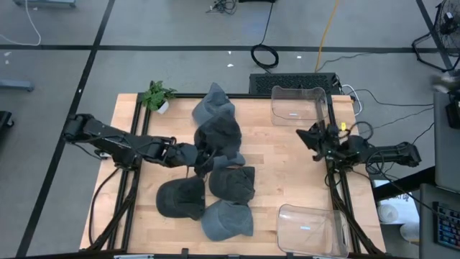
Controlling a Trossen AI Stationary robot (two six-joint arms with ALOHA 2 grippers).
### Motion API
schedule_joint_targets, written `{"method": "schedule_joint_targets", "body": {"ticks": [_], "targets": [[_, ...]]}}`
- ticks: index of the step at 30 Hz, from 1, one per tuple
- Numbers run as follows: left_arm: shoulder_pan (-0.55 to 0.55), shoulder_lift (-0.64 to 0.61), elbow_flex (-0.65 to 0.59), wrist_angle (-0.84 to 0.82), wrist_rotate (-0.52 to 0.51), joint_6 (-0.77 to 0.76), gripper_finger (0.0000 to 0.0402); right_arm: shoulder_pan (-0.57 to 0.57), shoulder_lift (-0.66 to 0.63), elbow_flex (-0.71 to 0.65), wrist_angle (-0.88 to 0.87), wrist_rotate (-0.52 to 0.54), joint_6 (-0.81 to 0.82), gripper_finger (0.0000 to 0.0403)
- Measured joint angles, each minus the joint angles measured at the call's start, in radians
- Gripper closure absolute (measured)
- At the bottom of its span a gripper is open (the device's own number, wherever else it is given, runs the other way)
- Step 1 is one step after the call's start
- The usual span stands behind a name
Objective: Pick & Place hat
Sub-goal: Put the top black cap into the top transparent bin
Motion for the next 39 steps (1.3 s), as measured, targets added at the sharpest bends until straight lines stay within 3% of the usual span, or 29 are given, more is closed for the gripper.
{"method": "schedule_joint_targets", "body": {"ticks": [6, 9, 16, 21, 25, 34, 39], "targets": [[0.011, 0.069, 0.000, 0.096, -0.008, 0.065, 0.0396, -0.002, 0.299, 0.079, -0.016, -0.062, 0.072, 0.0402], [0.012, 0.085, 0.000, 0.155, -0.015, 0.095, 0.0397, -0.023, 0.446, 0.143, 0.074, -0.120, 0.094, 0.0389], [0.010, 0.097, 0.001, 0.194, -0.012, 0.124, 0.0397, -0.129, 0.740, 0.304, 0.334, -0.439, 0.250, 0.0272], [-0.003, 0.097, 0.001, 0.208, -0.012, 0.144, 0.0396, -0.184, 0.928, 0.450, 0.346, -0.603, 0.373, 0.0189], [-0.016, 0.097, 0.001, 0.209, -0.011, 0.151, 0.0397, -0.220, 1.064, 0.528, 0.343, -0.681, 0.432, 0.0148], [-0.038, 0.097, 0.001, 0.198, -0.028, 0.146, 0.0395, -0.233, 1.276, 0.605, 0.562, -0.723, 0.540, 0.0127], [-0.039, 0.097, 0.001, 0.194, -0.030, 0.135, 0.0395, -0.228, 1.335, 0.697, 0.682, -0.832, 0.589, 0.0136]]}}
